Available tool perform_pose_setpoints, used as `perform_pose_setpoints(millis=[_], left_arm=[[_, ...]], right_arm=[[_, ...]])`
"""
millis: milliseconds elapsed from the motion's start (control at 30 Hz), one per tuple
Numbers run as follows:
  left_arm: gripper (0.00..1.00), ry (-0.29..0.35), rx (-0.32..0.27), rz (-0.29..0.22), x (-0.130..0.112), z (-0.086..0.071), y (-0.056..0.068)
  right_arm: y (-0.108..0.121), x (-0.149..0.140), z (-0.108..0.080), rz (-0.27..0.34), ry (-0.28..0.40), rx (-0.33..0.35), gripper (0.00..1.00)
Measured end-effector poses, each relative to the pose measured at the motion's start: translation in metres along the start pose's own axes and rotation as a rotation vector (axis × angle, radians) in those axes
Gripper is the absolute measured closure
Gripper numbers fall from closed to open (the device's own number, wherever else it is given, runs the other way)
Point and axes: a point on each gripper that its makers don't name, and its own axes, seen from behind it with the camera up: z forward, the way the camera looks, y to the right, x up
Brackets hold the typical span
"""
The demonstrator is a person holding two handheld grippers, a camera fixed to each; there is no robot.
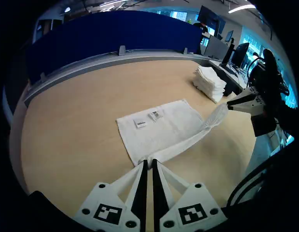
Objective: Fold towel
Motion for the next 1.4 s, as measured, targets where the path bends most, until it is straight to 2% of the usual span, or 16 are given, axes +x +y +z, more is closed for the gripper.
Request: perform_pose_setpoints(millis=[200, 367, 600, 1033, 1300, 1400], left_arm=[[0.92, 0.004, 0.028, 0.019, 0.023, 0.021, -0.018], [0.92, -0.013, 0.040, 0.025, 0.033, 0.043, -0.032], [0.92, -0.043, 0.034, 0.036, 0.034, 0.069, -0.040], [0.91, -0.060, 0.021, 0.040, 0.026, 0.100, -0.048], [0.84, -0.046, 0.056, 0.029, 0.030, 0.110, -0.062], [0.74, -0.043, 0.067, 0.036, 0.030, 0.110, -0.064]], right_arm=[[0.020, 0.016, 0.018, -0.009, -0.003, -0.016, 0.88], [0.032, 0.021, 0.036, -0.002, -0.015, -0.028, 0.88], [0.042, 0.011, 0.056, 0.028, -0.045, -0.035, 0.88], [0.053, -0.002, 0.088, 0.066, -0.079, -0.050, 0.88], [0.061, -0.004, 0.101, 0.081, -0.075, -0.078, 0.88], [0.066, -0.003, 0.104, 0.083, -0.073, -0.104, 0.81]])
